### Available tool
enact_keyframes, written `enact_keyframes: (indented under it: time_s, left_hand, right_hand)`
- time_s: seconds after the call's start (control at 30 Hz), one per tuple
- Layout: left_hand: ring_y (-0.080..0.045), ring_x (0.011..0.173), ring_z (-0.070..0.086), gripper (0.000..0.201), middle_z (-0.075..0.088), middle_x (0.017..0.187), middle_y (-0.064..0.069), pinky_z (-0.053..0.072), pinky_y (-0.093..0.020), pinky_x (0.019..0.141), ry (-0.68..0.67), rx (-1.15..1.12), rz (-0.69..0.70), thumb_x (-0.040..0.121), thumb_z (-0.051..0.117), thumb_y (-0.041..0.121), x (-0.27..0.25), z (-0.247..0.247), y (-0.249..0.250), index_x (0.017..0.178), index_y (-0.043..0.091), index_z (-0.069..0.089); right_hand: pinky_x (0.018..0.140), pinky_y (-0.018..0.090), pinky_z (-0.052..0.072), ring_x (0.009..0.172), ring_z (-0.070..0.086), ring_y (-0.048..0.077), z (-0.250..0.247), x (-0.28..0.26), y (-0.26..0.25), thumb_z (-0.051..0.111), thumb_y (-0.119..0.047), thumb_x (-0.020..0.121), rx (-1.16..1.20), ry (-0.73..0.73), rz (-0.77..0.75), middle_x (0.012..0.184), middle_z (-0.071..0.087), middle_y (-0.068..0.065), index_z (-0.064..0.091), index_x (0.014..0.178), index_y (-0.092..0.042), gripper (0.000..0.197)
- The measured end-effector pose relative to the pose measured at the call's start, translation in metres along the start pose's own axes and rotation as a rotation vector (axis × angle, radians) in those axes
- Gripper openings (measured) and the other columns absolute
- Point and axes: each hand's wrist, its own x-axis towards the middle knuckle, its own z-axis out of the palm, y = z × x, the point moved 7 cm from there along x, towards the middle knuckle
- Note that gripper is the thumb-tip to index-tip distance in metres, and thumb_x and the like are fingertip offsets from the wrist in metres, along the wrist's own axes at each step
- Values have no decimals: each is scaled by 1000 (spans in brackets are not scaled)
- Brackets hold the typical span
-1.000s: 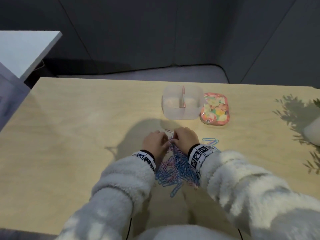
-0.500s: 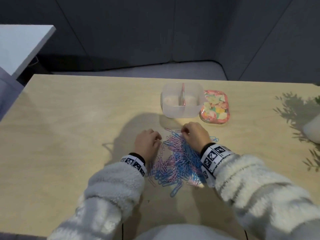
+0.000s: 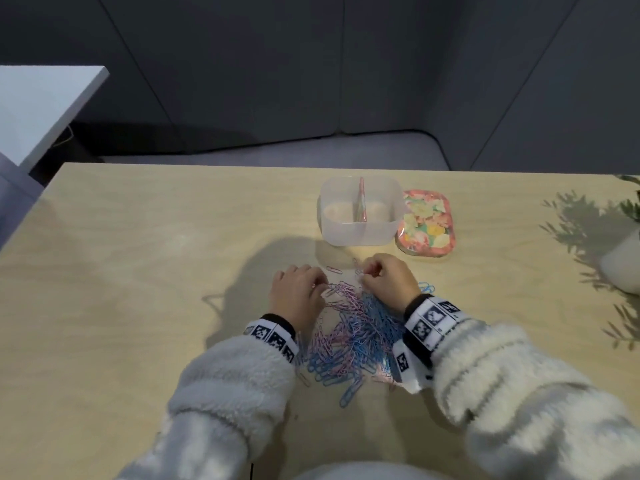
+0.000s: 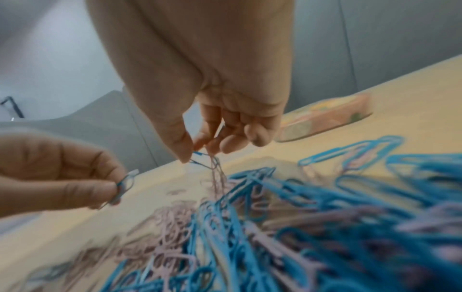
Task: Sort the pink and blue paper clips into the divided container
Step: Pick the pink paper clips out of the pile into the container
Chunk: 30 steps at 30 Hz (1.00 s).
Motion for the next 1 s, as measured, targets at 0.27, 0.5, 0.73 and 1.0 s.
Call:
enact_keyframes:
  time_s: [0.27,0.5,0.73,1.0]
  left_hand:
    - [-19,115,44,26,55,123,2,34,-35,97,-2,114,-109,93,46,33,-8,-5,-40,112,23,59]
    - [-22,131,34,71,38,144,-3,30,-38,109,-205,136,140,80,57,56,13,20,10,137,19,36]
    - [-23,113,45,30,52,122,-7,38,-31,97,-200,42,153,91,52,25,23,20,12,117,11,56]
    - [-25,104,51,25,56,112,-9,41,-32,89,-206,28,186,87,57,20,25,22,17,110,9,60]
  right_hand:
    - [65,29,41,72,55,25,-32,-11,28,50,-15,86,-209,117,-14,74,61,7,53,60,-18,26]
    - [95,41,36,112,44,26,21,11,-15,57,-72,66,-664,-173,-238,121,49,7,49,121,-16,79]
    - [93,38,32,113,44,26,30,-4,-19,60,-47,80,-570,-117,-331,121,50,4,57,116,-20,46]
    - [91,38,33,106,50,27,31,-5,-27,54,-25,87,-604,-81,-290,106,59,5,66,100,-20,19]
